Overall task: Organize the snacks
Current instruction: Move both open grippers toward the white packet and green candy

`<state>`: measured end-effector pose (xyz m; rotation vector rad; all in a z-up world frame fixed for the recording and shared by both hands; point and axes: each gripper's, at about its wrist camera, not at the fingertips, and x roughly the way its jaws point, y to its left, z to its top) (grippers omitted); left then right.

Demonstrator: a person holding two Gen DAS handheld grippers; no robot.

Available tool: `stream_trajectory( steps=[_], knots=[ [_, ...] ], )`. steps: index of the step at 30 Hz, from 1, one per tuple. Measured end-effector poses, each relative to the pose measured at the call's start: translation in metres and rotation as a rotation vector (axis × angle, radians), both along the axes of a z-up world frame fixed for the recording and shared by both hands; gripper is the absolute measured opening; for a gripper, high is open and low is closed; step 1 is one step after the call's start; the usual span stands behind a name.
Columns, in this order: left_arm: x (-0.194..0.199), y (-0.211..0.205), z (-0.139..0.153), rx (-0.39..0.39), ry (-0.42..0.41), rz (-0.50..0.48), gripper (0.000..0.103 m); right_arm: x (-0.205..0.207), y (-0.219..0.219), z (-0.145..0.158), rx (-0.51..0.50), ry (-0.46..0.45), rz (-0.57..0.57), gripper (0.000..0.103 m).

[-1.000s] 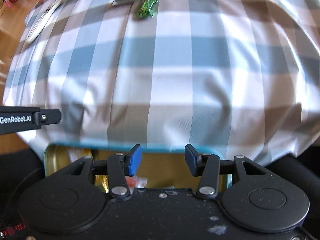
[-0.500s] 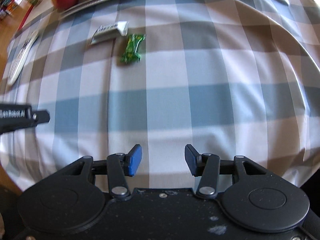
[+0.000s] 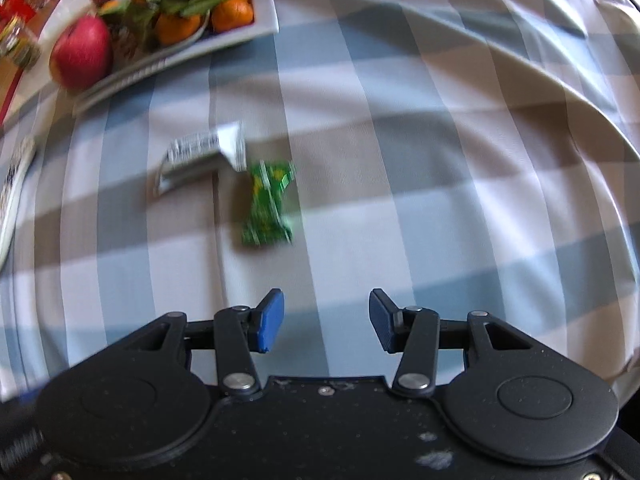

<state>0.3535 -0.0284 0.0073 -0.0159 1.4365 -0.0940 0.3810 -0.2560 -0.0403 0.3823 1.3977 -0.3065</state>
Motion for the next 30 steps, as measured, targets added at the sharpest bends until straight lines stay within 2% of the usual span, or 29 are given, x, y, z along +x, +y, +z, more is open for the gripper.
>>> stream_trajectory(
  steps=[11, 15, 30],
  knots=[
    [0.003, 0.005, 0.005, -0.041, 0.006, 0.014, 0.033, 0.037, -0.004, -0.011, 0.025, -0.008, -0.090, 0.050],
    [0.001, 0.001, 0.006, -0.038, 0.002, -0.006, 0.033, 0.043, -0.001, -0.013, -0.005, -0.002, -0.110, 0.050],
    [-0.003, -0.005, -0.001, -0.044, 0.026, -0.030, 0.033, 0.058, 0.011, -0.024, -0.012, 0.030, -0.079, 0.048]
  ],
)
